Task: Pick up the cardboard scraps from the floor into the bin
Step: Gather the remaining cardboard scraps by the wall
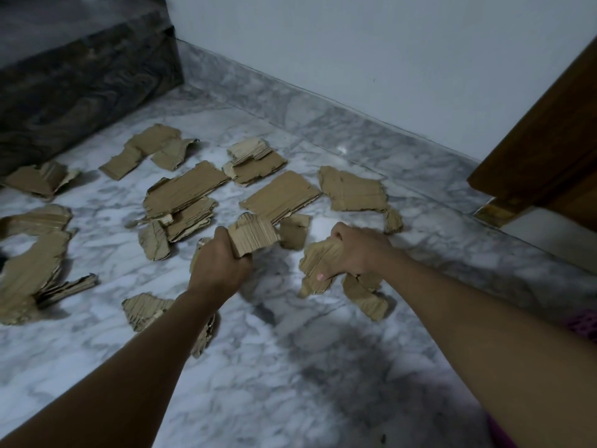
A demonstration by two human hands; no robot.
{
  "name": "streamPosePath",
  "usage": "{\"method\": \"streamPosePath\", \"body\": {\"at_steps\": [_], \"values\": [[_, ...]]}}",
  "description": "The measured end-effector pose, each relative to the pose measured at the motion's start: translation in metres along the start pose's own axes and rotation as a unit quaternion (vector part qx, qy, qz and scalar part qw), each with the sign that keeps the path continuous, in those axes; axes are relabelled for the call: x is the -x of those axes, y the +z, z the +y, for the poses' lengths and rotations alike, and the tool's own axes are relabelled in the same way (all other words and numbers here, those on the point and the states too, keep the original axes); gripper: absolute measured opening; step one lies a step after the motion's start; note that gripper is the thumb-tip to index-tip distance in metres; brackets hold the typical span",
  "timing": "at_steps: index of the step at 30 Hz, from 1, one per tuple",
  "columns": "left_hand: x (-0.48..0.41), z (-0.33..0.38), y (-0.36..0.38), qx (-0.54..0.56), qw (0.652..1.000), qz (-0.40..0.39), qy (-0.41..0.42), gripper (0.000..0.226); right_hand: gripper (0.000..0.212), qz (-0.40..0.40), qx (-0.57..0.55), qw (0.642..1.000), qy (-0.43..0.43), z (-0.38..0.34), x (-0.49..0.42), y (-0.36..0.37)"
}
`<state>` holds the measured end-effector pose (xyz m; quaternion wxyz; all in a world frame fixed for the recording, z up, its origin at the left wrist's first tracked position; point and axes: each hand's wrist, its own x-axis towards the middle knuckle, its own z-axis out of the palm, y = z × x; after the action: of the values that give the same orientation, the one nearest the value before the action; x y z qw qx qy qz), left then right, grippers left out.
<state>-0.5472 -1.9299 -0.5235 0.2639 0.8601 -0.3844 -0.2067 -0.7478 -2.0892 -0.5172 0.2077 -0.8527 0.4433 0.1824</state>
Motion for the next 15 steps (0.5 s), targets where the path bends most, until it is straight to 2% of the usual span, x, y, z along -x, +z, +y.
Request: {"method": "streamPosePath", "body": {"at_steps": [3,5,6,10,13,15], "values": [[0.002,0.001,-0.003,0.001,1.0,0.002,-0.014,0.057,0.073,0.013,-0.079,0.997,-0.006,-0.004,0.003,-0.004],[0.006,0.001,-0.004,-0.024,0.999,0.001,-0.035,0.065,0.044,0.055,-0.144,0.988,-0.021,-0.006,0.003,-0.005],[0.008,-0.001,-0.003,-0.046,0.997,-0.002,-0.064,0.067,0.036,0.074,-0.178,0.981,-0.021,-0.006,0.004,-0.006],[0.011,-0.011,-0.002,-0.072,0.988,0.014,-0.138,0.067,0.035,0.119,-0.3,0.946,0.014,-0.001,0.016,-0.016],[0.011,-0.015,-0.001,-0.095,0.986,0.013,-0.136,0.067,0.038,0.188,-0.269,0.944,0.032,0.007,0.03,-0.014],[0.014,-0.015,-0.001,-0.115,0.986,0.025,-0.121,0.062,0.031,0.216,-0.237,0.946,0.053,0.013,0.039,-0.005]]}}
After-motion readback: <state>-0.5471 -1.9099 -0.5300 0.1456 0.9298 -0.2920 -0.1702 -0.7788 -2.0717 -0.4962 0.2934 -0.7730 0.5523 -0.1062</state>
